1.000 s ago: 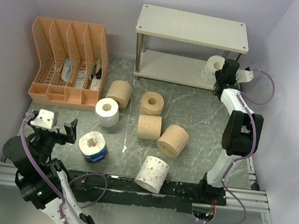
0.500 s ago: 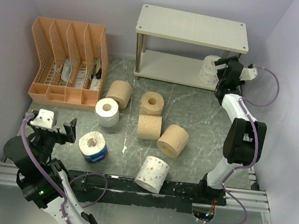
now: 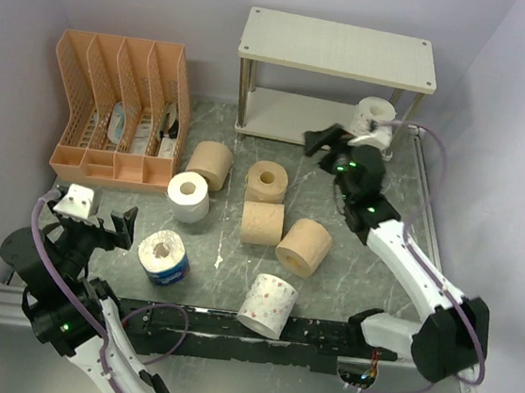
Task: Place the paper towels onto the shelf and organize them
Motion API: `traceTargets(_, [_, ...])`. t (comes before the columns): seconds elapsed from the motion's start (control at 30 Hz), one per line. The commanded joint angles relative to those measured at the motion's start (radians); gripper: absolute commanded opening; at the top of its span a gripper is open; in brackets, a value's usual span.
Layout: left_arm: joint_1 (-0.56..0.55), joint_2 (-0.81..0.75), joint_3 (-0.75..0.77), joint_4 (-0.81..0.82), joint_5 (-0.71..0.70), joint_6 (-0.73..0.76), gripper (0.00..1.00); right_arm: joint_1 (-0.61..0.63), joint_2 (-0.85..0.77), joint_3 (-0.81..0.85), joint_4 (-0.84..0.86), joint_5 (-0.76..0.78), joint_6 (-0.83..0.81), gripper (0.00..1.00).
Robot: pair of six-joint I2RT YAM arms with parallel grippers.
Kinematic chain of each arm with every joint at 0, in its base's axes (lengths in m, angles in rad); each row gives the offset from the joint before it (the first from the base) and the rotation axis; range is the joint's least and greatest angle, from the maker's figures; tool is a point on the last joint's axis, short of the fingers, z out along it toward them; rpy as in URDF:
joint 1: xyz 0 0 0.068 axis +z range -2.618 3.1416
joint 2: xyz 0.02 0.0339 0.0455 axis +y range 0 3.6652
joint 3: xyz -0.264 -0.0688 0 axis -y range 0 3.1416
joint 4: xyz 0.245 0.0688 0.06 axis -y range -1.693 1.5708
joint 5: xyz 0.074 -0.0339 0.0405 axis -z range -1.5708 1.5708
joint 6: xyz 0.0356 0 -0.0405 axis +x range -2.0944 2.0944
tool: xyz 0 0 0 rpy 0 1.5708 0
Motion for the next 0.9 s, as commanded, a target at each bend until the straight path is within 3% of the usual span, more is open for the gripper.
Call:
traceTargets(0.0, [-0.024, 0.038, 0.013, -0.006, 0.04, 0.022, 0.94, 0.286, 0.109, 0.158, -0.303, 0.103, -0.218, 0.87])
traceTargets(0.07, [-0.045, 0.038, 0.013, -0.005, 0.036, 0.021, 0.93, 0.387, 0.152, 0.237, -0.427, 0.193, -0.229, 0.88])
traceTargets(0.37, [-0.113, 0.035, 0.011, 0.003, 0.009, 0.003, 0.94, 0.681, 0.072, 0.294, -0.798, 0.203, -0.176, 0.87])
traceTargets(0.53, [-0.113, 0.044, 0.011, 0.0, 0.018, 0.01, 0.94, 0.836, 0.179, 0.449, -1.174, 0.213, -0.182, 0.84])
traceTargets(0.67, [-0.115, 0.031, 0.011, 0.0, 0.018, 0.009, 0.94, 0.918, 0.244, 0.538, -1.484, 0.284, -0.066, 0.84])
traceTargets(0.77, [-0.116, 0.013, 0.01, 0.0, 0.023, 0.01, 0.93, 0.917, 0.152, 0.471, -1.537, 0.249, -0.037, 0.86])
traceTargets(0.87, [-0.115, 0.0, 0.01, 0.001, 0.026, 0.012, 0.94, 0.911, 0.029, 0.388, -1.449, 0.131, -0.065, 0.88])
